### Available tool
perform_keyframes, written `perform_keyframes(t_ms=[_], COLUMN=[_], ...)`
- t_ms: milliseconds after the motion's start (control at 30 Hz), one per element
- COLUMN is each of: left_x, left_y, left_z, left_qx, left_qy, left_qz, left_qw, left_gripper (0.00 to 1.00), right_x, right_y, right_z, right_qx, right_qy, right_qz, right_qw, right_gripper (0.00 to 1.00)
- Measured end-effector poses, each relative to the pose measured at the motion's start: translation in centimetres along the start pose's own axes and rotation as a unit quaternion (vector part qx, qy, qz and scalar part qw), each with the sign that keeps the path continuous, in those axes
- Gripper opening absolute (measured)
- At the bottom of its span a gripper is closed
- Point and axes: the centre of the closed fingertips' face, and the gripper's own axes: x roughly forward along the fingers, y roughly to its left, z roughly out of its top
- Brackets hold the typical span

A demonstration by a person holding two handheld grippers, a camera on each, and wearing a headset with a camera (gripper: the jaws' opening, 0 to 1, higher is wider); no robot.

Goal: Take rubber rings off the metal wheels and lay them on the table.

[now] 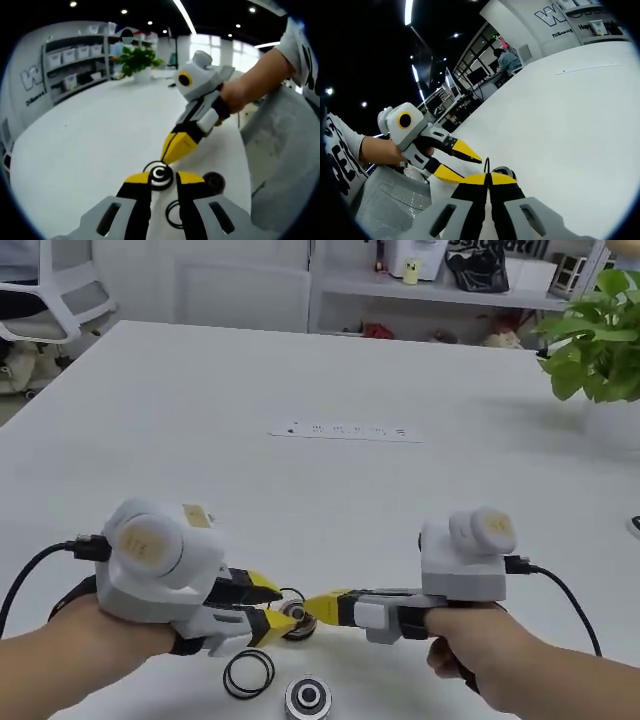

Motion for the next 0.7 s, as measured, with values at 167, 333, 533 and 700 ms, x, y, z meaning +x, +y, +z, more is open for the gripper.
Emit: perform_keyframes(t_ms=[167, 333, 533, 700], left_x=[-0.8, -1.5, -2.5, -3.3], left_y=[-0.1, -0.4, -0.6, -0.8], left_z=[0.5, 0.8, 1.1, 1.1], left_qx=[0.001, 0.001, -0.001, 0.001], left_qy=[-0.011, -0.021, -0.029, -0.031], left_qz=[0.0, -0.004, -0.003, -0.002], left_qw=[0.9999, 0.9998, 0.9996, 0.9995], left_gripper=[0.22, 0.25, 0.28, 0.3], right_x=[0.0, -0.1, -0.1, 0.0], right_y=[0.3, 0.8, 1.3, 1.8], right_z=[0.1, 0.3, 0.5, 0.6], right_qx=[0.002, 0.003, 0.004, 0.005], right_qy=[-0.002, -0.005, -0.008, -0.009], right_qz=[0.004, 0.009, 0.017, 0.023], right_qw=[1.0, 0.9999, 0.9998, 0.9997], right_gripper=[0.0, 0.0, 0.0, 0.0])
